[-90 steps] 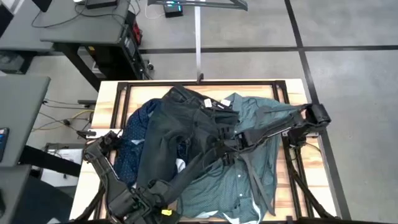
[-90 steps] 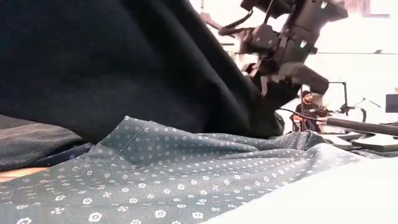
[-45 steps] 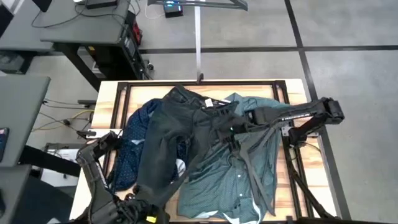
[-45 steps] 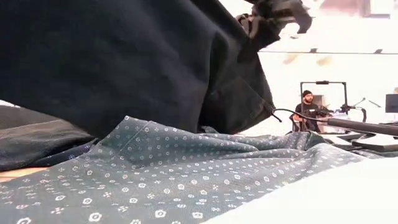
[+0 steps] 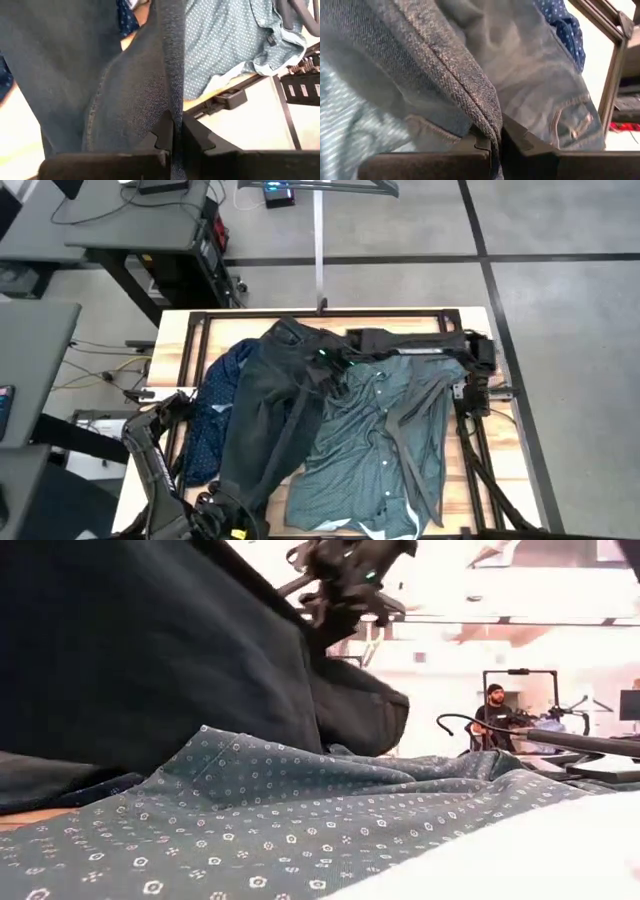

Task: Hang clothes
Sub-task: Hang the black pants on the rack

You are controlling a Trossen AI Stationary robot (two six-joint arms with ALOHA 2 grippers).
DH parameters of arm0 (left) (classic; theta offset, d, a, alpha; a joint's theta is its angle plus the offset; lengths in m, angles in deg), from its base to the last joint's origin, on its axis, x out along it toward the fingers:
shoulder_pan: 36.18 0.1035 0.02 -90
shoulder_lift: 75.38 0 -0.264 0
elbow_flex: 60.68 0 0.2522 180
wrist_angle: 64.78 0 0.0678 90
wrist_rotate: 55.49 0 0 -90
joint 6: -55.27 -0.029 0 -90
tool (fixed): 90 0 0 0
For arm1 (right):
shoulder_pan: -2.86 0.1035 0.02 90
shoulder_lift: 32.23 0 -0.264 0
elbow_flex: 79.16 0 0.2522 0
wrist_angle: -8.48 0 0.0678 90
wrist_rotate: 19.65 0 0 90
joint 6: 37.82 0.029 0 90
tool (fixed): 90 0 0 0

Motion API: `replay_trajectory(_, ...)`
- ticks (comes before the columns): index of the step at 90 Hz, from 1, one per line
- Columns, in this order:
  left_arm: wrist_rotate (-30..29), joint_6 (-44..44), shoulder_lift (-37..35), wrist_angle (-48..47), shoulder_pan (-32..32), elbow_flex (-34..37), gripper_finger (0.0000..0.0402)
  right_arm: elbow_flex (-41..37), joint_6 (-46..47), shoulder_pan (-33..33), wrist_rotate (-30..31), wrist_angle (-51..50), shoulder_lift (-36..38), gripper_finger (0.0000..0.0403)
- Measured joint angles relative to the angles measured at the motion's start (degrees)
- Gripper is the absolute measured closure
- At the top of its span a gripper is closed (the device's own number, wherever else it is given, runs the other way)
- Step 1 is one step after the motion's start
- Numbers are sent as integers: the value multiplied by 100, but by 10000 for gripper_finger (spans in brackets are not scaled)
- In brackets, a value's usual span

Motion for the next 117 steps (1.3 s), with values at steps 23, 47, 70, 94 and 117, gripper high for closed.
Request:
replay_trajectory(23, -29, -150, 0, -9, 14, 0, 401, 1735, -280, -328, -684, -29, -1387, 403)
replay_trajectory(47, 25, -107, 0, 81, 3, 0, 401, 2857, 602, -324, -1998, 251, -2533, 403)
replay_trajectory(70, 28, -131, 0, 61, -10, 0, 401, 2983, 1394, -128, -2549, 1725, -2657, 403)
replay_trajectory(94, 15, -111, 0, -12, -53, 0, 401, 2994, 2879, -238, -1585, 1698, -2733, 354)
replay_trajectory(117, 33, -19, 2, 39, -122, 0, 401, 2983, 4466, -494, -2330, 493, -2774, 237)
